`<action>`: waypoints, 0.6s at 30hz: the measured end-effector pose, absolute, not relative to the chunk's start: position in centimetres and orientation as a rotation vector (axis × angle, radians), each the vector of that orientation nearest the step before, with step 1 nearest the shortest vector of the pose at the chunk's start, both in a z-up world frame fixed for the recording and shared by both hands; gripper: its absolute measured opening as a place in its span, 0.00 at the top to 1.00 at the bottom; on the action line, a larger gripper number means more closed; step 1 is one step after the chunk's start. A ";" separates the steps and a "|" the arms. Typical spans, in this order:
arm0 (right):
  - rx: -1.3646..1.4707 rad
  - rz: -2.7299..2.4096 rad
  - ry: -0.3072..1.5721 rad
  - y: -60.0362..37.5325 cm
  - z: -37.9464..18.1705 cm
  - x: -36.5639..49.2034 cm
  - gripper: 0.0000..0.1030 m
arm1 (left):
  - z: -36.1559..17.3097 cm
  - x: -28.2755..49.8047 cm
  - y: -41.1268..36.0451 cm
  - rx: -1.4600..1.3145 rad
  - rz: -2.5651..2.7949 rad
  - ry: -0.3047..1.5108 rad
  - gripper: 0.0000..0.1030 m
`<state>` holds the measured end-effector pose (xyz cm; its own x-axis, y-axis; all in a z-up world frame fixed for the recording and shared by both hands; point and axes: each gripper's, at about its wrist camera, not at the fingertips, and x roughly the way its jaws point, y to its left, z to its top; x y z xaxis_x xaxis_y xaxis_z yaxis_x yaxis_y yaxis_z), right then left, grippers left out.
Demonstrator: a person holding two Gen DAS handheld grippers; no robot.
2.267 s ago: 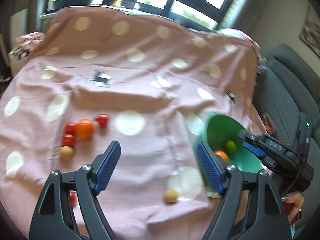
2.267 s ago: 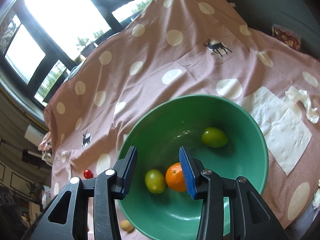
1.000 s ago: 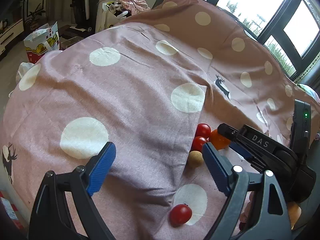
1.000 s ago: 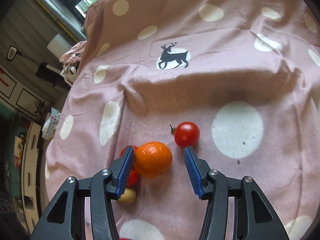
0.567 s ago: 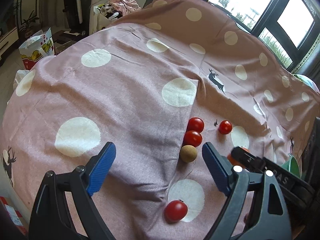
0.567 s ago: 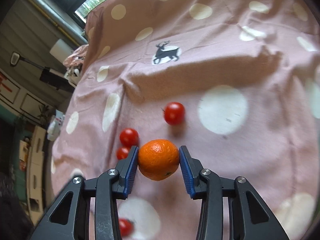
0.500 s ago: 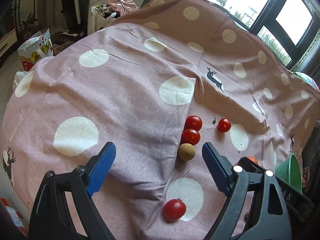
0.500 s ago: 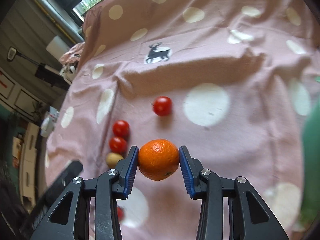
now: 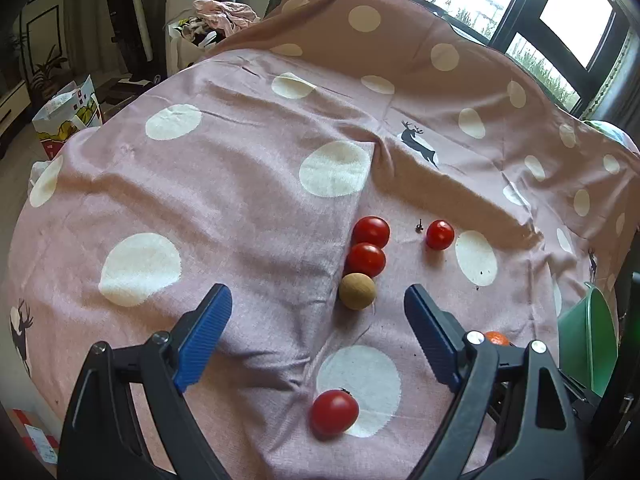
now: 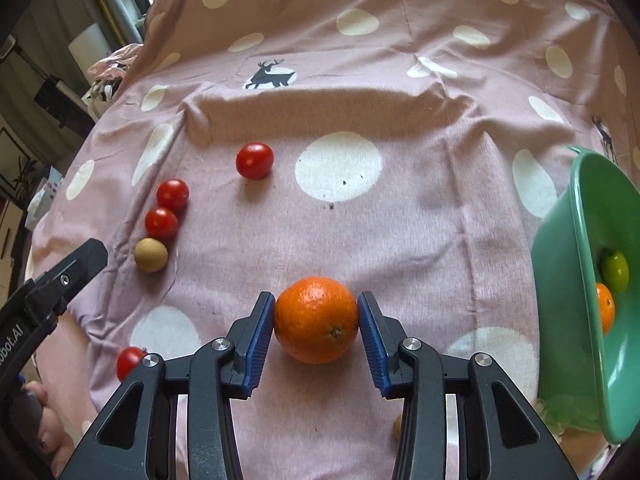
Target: Organize fruits
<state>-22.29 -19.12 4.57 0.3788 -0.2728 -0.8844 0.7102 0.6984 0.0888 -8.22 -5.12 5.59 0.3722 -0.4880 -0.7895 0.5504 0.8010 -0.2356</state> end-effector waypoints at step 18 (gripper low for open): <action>0.671 -0.550 0.804 -20.8 6.2 -24.0 0.58 | 6.2 -10.4 -6.4 0.061 -0.729 0.943 0.16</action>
<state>-23.97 -20.76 6.16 0.5785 -0.1907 -0.7930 0.6703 0.6652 0.3290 -10.39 -6.43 6.17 0.3701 -0.5426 -0.7540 0.5938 0.7624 -0.2572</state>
